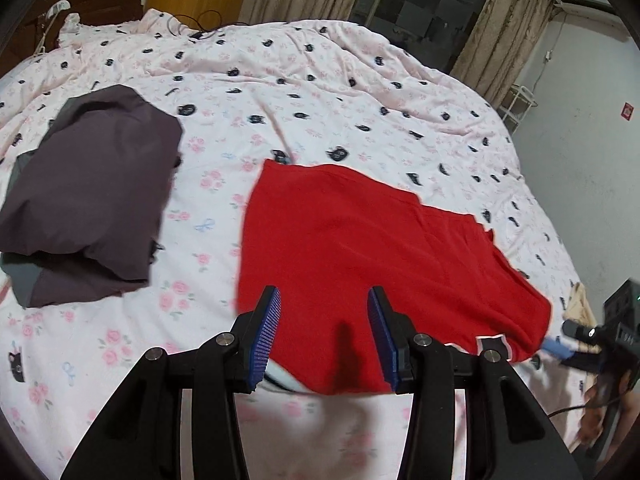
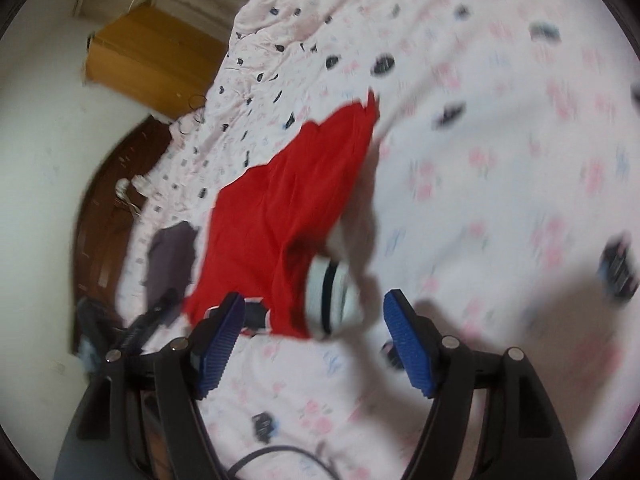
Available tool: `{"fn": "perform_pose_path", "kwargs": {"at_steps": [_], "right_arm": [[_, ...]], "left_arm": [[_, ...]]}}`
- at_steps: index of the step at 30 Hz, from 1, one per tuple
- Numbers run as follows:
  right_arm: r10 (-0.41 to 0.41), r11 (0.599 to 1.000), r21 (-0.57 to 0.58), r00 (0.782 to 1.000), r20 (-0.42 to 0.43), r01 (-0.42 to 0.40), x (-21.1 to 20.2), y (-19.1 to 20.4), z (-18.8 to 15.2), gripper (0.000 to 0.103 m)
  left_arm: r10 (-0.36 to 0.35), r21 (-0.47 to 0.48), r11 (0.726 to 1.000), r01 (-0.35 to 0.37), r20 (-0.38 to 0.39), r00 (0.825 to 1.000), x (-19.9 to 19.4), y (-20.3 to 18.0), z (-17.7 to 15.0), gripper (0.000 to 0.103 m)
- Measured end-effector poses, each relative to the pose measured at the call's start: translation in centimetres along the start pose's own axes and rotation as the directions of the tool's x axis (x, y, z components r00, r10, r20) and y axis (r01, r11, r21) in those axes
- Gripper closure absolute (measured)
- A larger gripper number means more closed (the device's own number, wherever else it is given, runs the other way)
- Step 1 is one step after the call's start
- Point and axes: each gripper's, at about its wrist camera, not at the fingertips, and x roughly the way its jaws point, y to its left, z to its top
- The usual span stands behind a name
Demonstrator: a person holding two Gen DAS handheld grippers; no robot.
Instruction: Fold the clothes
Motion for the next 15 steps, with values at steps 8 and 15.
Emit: {"fn": "perform_pose_path", "kwargs": {"at_steps": [8, 15], "right_arm": [[0.133, 0.981, 0.141, 0.991, 0.012, -0.133, 2.8, -0.7, -2.0, 0.028], [0.118, 0.973, 0.198, 0.993, 0.026, -0.121, 3.8, -1.2, -2.1, 0.026]], "left_arm": [[-0.027, -0.014, 1.0, 0.027, -0.023, 0.999, 1.2, -1.5, 0.5, 0.061], [-0.042, -0.021, 0.999, 0.041, -0.051, 0.998, 2.6, -1.8, 0.8, 0.061]]}}
